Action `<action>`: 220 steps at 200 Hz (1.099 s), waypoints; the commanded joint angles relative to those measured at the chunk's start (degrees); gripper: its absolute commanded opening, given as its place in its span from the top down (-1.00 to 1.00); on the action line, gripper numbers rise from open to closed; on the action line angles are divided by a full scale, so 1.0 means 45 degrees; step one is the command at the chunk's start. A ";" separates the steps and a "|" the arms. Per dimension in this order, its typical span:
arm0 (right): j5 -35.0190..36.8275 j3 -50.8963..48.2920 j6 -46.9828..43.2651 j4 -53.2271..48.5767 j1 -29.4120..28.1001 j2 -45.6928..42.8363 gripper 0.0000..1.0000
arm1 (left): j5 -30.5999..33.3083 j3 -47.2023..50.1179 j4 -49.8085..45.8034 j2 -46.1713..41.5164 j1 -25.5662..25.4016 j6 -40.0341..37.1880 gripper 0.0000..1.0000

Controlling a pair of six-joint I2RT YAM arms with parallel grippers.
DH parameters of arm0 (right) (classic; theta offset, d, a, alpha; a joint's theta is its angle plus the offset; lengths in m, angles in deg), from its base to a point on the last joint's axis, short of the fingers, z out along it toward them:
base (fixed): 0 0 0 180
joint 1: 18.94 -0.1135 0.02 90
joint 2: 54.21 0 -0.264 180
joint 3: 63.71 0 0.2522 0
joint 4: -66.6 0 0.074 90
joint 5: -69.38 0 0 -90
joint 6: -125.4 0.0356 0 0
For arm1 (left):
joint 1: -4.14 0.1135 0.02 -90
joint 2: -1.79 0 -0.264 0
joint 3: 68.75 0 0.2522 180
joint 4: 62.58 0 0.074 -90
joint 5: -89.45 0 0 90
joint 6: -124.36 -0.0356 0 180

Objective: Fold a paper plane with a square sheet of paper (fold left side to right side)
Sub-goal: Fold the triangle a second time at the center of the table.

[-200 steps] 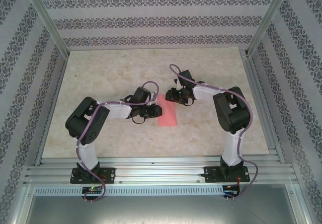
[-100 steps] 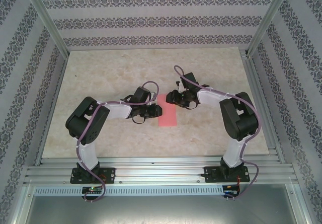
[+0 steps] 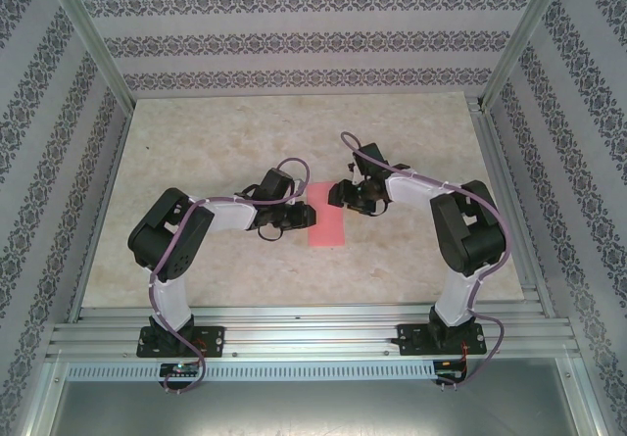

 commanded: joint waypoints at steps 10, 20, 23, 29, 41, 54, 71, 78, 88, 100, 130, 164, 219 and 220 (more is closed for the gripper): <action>-0.0253 0.0392 -0.0103 0.0459 -0.0172 0.0388 -0.14 | 0.0267 -0.0069 0.0111 0.0900 -0.0246 -0.0012 0.42; -0.0318 0.0453 -0.0074 0.0471 -0.0172 0.0534 -0.13 | 0.0256 -0.0068 0.0115 0.0909 -0.0247 -0.0021 0.41; -0.0315 0.0486 -0.0072 0.0476 -0.0172 0.0595 -0.13 | 0.0248 -0.0074 0.0116 0.0910 -0.0260 -0.0022 0.41; -0.0347 0.0565 -0.0102 0.0461 -0.0180 0.0679 -0.13 | 0.0269 -0.0078 0.0111 0.0907 -0.0251 -0.0028 0.42; -0.0348 0.0623 -0.0103 0.0470 -0.0183 0.0766 -0.13 | 0.0249 -0.0067 0.0093 0.0896 -0.0261 -0.0035 0.41; -0.0423 0.0658 -0.0102 0.0525 -0.0211 0.0791 -0.13 | 0.0255 -0.0097 0.0101 0.0910 -0.0248 -0.0020 0.41; -0.0624 0.0687 -0.0104 0.0638 -0.0231 0.0810 -0.10 | 0.0260 -0.0112 0.0088 0.0922 -0.0277 -0.0036 0.42; -0.0706 0.0664 -0.0093 0.0690 -0.0231 0.0782 -0.07 | 0.0258 -0.0121 0.0067 0.0918 -0.0267 -0.0053 0.41; -0.0770 0.0640 -0.0066 0.0741 -0.0231 0.0699 -0.02 | 0.0261 -0.0126 0.0033 0.0930 -0.0282 -0.0051 0.42; -0.0790 0.0619 -0.0082 0.0762 -0.0249 0.0567 0.03 | 0.0277 -0.0128 0.0035 0.0933 -0.0273 -0.0049 0.41; -0.0474 0.0697 -0.0267 0.0363 -0.0228 0.0294 0.17 | 0.0257 -0.0147 0.0024 0.0945 -0.0268 -0.0069 0.42; -0.0597 0.0524 -0.0300 0.0320 -0.0211 -0.0014 0.22 | 0.0265 -0.0157 0.0010 0.0983 -0.0280 -0.0091 0.41; -0.0777 -0.0304 -0.0225 0.0375 -0.0241 -0.0389 0.35 | 0.0231 -0.0154 0.0033 0.0959 -0.0279 -0.0078 0.42; -0.0777 -0.0311 -0.0223 0.0373 -0.0246 -0.0395 0.35 | 0.0226 -0.0150 0.0033 0.0954 -0.0273 -0.0088 0.42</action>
